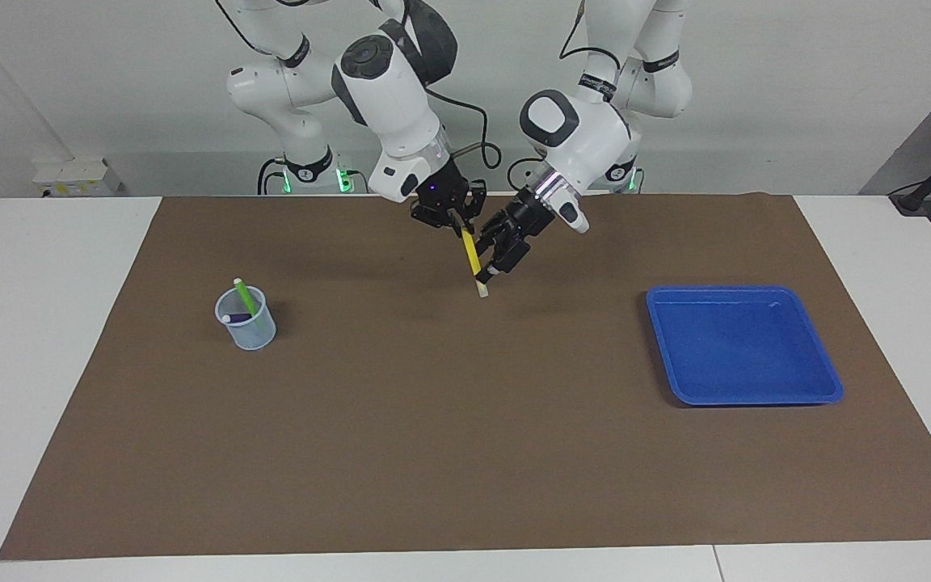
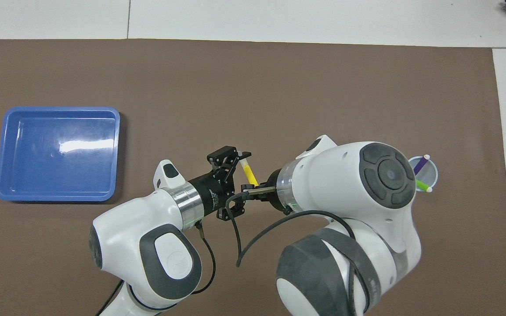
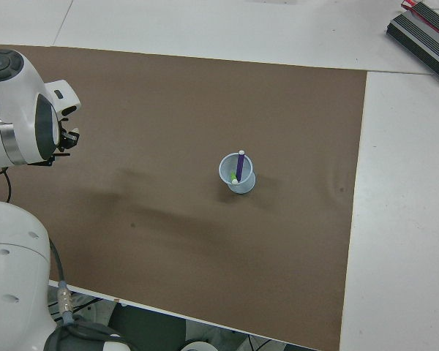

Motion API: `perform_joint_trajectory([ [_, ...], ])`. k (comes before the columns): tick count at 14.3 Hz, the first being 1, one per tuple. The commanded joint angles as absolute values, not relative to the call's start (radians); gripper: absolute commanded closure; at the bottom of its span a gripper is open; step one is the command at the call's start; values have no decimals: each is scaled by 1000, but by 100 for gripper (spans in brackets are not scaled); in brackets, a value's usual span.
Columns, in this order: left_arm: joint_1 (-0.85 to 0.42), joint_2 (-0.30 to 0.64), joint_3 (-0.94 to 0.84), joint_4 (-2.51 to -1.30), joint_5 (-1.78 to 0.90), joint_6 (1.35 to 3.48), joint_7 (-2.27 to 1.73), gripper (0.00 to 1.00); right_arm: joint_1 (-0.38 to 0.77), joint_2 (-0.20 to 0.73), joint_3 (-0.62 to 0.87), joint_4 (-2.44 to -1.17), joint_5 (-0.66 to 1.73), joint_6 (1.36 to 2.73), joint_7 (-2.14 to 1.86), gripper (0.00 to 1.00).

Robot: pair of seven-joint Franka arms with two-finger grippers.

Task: Right arm passes pens to left for tray arrangement
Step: 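Close the left gripper on the yellow pen and open the right gripper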

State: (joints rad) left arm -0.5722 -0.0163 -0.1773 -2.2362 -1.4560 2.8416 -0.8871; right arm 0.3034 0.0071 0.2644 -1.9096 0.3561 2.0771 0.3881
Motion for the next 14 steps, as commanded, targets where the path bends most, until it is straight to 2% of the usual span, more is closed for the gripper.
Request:
perform_joint_trajectory([
  [1, -595, -8, -186, -2223, -1493, 2875, -891, 7, 296, -2, 267, -1907, 385, 2059, 393, 100],
  [4, -604, -12, -187, -2230, -1488, 2855, -887, 7, 296, -2, 267, -1907, 385, 2060, 394, 100],
  [5, -604, -12, -187, -2232, -1488, 2852, -887, 10, 296, -2, 267, -1905, 385, 2062, 394, 100],
  [7, -604, -14, -186, -2232, -1486, 2844, -888, 21, 296, -2, 267, -1905, 385, 2063, 394, 100],
  [12, -571, -61, -181, -2256, -1482, 2781, -888, 13, 296, -2, 267, -1905, 385, 2068, 396, 100],
  [14, -568, -86, -183, -2278, -1482, 2780, -887, 13, 296, -2, 267, -1905, 385, 2065, 396, 100],
])
